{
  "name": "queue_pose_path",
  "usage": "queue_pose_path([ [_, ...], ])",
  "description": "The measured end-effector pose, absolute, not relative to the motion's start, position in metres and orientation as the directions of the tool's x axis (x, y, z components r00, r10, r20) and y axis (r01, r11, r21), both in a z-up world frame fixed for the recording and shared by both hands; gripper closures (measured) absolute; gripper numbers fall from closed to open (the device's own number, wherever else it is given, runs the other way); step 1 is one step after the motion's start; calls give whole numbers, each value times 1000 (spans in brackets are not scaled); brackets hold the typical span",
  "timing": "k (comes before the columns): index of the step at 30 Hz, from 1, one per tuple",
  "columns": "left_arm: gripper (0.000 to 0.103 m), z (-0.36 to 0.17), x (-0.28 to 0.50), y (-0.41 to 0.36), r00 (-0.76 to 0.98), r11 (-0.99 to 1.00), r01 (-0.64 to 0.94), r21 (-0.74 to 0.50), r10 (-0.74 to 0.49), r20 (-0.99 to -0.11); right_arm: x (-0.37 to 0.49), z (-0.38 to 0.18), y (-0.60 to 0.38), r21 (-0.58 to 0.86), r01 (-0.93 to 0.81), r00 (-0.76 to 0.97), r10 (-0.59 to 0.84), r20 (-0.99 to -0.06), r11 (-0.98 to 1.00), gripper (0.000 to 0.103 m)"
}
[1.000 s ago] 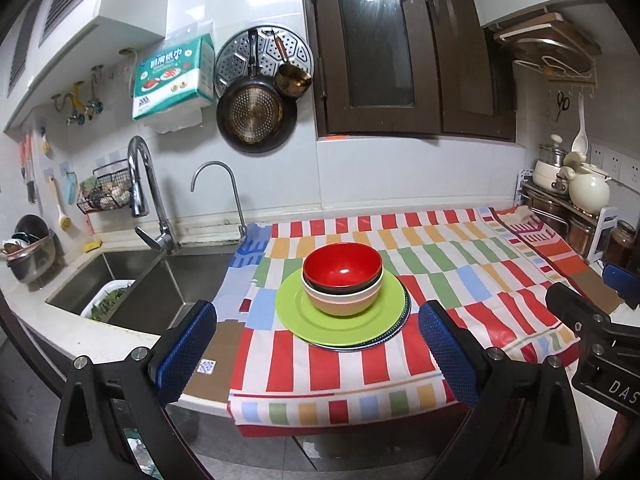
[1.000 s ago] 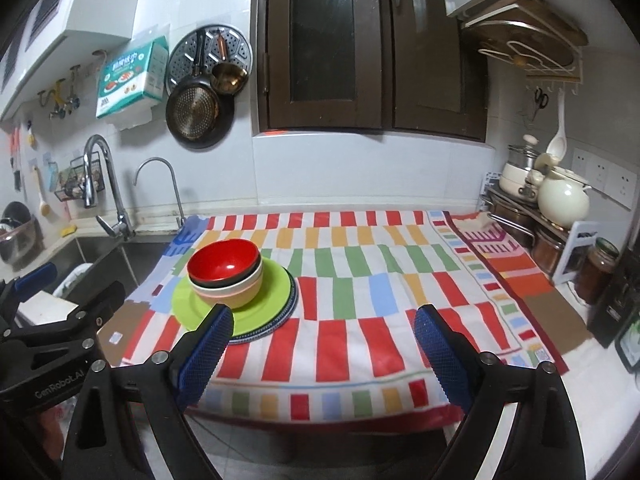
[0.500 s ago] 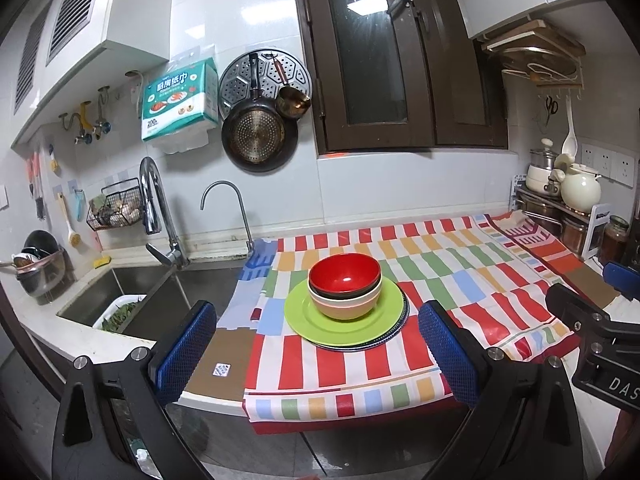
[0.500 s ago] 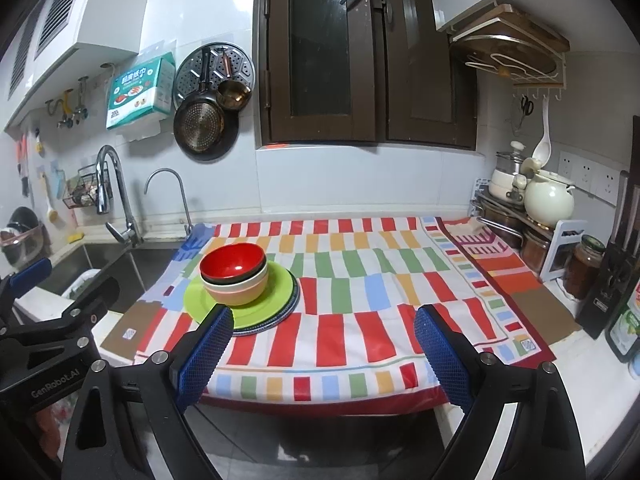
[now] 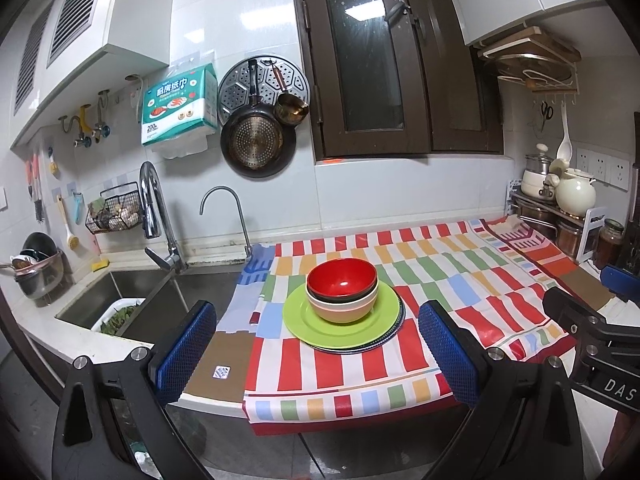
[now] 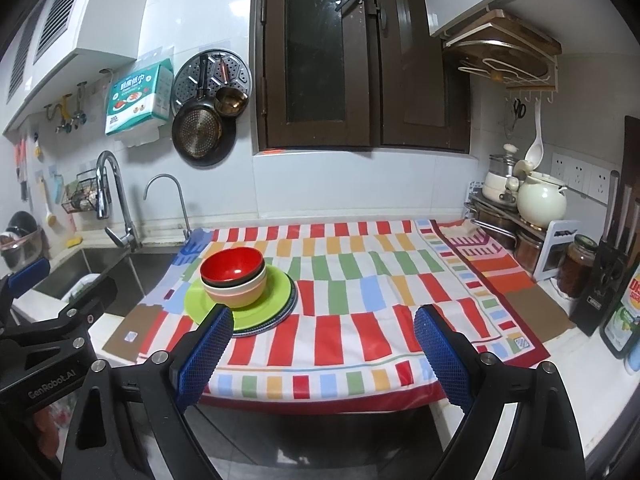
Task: Organize plates and bowls
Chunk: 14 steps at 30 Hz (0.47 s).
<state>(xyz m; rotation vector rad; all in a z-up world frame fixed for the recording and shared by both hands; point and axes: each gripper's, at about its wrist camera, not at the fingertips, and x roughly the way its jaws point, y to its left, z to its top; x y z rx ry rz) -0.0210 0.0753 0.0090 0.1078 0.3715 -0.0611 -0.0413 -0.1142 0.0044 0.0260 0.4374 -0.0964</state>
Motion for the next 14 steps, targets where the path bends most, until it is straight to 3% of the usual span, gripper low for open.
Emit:
queue_pose_path([
  [14, 0, 7, -20, 79, 920, 993, 91, 80, -54, -389, -45, 6, -116, 5, 102, 899, -90, -429, 995, 10],
])
